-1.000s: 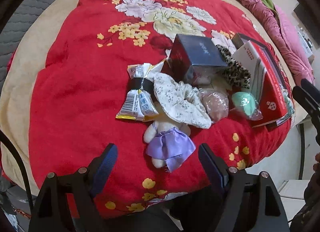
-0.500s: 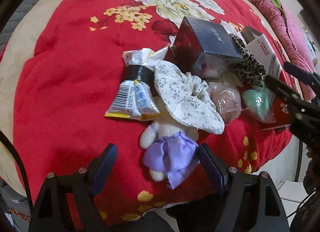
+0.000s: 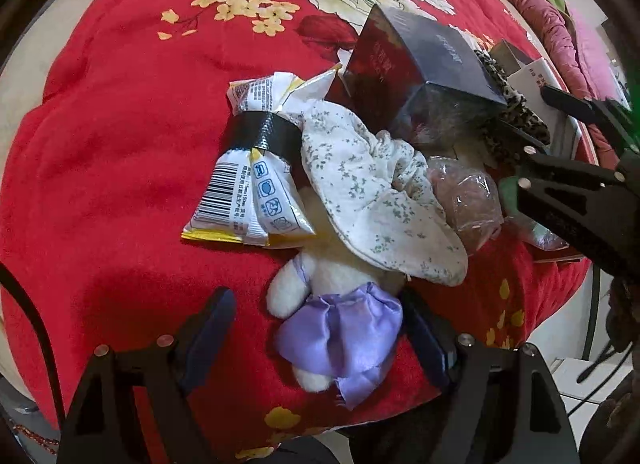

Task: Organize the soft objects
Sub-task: 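Grasp the white teddy bear with the left tool while the right tool grasps the leopard-print scrunchie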

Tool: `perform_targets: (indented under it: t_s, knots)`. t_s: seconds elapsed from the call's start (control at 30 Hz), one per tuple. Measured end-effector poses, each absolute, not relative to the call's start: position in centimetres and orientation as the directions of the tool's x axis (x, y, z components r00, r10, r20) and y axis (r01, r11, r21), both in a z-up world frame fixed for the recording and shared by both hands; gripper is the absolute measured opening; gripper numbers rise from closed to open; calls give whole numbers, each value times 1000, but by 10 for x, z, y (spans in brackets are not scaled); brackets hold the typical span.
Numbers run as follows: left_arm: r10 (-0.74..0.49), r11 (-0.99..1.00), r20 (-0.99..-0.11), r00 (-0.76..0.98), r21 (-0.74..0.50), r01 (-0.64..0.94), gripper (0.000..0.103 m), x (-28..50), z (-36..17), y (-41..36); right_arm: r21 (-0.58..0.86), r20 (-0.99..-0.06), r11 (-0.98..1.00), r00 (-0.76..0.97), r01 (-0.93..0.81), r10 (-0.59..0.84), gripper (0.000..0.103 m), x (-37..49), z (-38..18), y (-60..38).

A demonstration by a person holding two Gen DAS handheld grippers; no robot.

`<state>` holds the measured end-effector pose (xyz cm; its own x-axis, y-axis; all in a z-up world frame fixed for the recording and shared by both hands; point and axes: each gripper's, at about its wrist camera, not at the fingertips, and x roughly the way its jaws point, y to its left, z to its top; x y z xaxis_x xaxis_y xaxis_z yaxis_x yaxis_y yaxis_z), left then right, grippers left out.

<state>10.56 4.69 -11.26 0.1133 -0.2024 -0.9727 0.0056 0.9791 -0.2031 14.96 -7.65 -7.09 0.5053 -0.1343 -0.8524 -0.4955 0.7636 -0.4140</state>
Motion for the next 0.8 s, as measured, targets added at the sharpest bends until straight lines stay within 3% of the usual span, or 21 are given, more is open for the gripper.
perform_targets:
  t_s: [0.07, 0.17, 0.23, 0.27, 0.37, 0.5, 0.8]
  knots:
    - [-212, 977, -971, 109, -213, 3, 82, 107, -115, 47, -390, -865, 772, 488, -503, -118, 68, 152, -75, -76]
    - [-224, 974, -968, 111, -225, 6, 82, 108, -116, 48, -383, -874, 769, 471, -512, -121, 50, 156, -83, -74]
    - [-225, 974, -968, 114, -226, 9, 82, 110, -117, 46, -373, -881, 775, 458, -511, -122, 31, 158, -87, -75]
    - [-223, 975, -968, 116, -223, 12, 82, 110, -117, 45, -367, -882, 780, 456, -507, -119, 28, 158, -89, -76]
    - [-219, 976, -968, 123, -218, 20, 78, 111, -115, 42, -322, -886, 817, 457, -479, -82, 24, 158, -84, -82]
    - [-267, 963, -956, 122, -267, 18, 61, 116, -112, 38, -247, -887, 867, 461, -433, -22, 19, 155, -71, -96]
    - [-334, 941, -933, 132, -338, -10, 49, 113, -109, 42, -143, -881, 903, 468, -406, 71, 16, 143, -47, -117]
